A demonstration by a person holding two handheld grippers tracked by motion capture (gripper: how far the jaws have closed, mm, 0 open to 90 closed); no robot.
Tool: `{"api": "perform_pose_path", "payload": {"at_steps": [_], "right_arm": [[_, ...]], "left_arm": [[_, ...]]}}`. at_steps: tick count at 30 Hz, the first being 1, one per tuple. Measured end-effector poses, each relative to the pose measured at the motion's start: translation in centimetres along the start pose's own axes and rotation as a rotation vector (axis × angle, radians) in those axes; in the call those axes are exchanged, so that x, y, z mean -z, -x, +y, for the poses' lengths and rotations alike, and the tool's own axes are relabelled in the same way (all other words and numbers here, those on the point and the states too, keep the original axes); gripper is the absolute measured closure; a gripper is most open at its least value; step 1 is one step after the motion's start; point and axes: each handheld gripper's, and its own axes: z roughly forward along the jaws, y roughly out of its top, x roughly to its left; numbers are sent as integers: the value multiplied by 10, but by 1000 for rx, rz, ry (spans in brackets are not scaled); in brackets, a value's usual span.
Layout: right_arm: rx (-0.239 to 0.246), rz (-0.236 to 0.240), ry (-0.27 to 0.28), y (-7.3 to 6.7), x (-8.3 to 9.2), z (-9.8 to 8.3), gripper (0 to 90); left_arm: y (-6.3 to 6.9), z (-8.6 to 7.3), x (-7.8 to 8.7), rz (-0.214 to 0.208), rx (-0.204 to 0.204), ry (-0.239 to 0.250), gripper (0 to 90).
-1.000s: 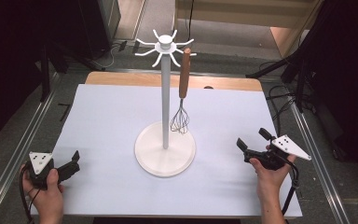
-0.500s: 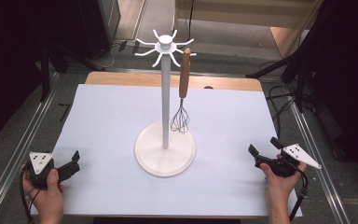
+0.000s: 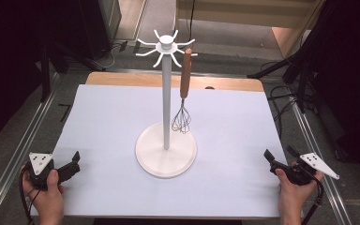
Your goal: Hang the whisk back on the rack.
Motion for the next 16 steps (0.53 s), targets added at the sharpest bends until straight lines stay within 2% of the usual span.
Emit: {"api": "perform_pose_path", "payload": {"at_steps": [3, 4, 8, 10, 11, 13, 14, 16], "right_arm": [[19, -26, -6, 2, 4, 0, 27], [45, -45, -16, 4, 9, -1, 39], [55, -62, -19, 8, 15, -2, 43], [45, -67, -12, 11, 18, -4, 43], [17, -63, 4, 13, 18, -6, 42], [21, -62, 4, 13, 18, -6, 40], [42, -54, -1, 10, 15, -6, 42], [52, -50, -3, 8, 14, -6, 44]], "left_arm": [[0, 0, 0, 0, -2, 0, 79], [0, 0, 0, -1, -3, 0, 79], [0, 0, 0, -3, 1, -1, 79], [-1, 0, 0, -6, 6, -2, 79], [-1, 0, 0, -5, 6, -1, 79], [-1, 0, 0, -3, 5, -3, 79], [0, 0, 0, -1, 3, -3, 79], [0, 0, 0, -1, 3, -3, 79]]}}
